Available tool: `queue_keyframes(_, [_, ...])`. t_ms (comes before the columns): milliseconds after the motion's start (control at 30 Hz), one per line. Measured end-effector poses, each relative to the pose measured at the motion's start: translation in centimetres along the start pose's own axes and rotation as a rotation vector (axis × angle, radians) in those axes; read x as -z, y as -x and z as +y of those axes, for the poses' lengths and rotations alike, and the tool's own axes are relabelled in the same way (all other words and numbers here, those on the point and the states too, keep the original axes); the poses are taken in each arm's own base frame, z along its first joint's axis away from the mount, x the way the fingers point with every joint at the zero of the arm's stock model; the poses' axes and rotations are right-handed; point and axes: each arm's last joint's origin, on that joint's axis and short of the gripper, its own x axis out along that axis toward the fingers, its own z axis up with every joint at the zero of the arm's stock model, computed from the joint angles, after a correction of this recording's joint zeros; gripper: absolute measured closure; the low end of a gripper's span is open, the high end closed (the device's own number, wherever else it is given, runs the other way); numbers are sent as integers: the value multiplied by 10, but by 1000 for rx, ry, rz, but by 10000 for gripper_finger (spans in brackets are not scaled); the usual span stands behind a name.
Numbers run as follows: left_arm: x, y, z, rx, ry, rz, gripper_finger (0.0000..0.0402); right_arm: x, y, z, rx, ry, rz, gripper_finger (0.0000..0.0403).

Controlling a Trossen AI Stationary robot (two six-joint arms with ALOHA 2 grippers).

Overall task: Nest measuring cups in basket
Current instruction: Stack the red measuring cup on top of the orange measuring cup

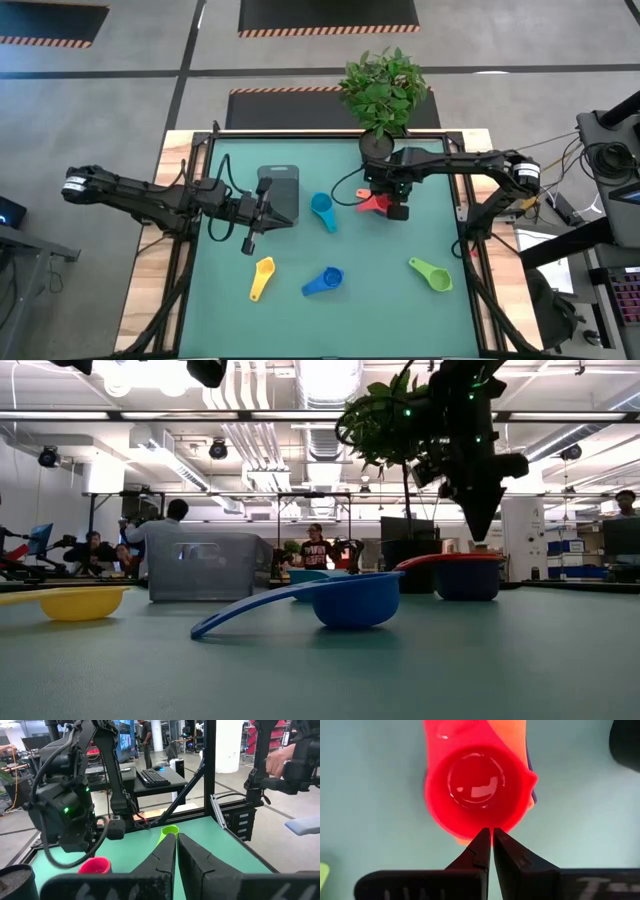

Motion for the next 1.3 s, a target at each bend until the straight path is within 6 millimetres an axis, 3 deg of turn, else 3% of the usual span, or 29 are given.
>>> queue_keyframes(233, [1, 0, 0, 0, 0, 5, 402, 5, 20, 21, 7, 8, -89, 394])
queue_keyframes(433, [3, -4, 0, 2, 2, 18, 402, 13, 39, 51, 0, 8, -335, 394])
queue_keyframes(600, [10, -16, 0, 2, 1, 15, 402, 26, 40, 71, 46, 22, -568, 394])
queue_keyframes(733, [17, -30, 1, 1, 1, 13, 402, 42, 33, 75, 115, -5, -695, 394])
queue_keyframes(1067, [29, -98, 9, -3, -30, 187, 402, 71, 14, 70, 166, -40, -991, 394])
queue_keyframes(1300, [63, -148, 34, -126, -43, 324, 402, 80, 19, 68, 225, 27, -1236, 394])
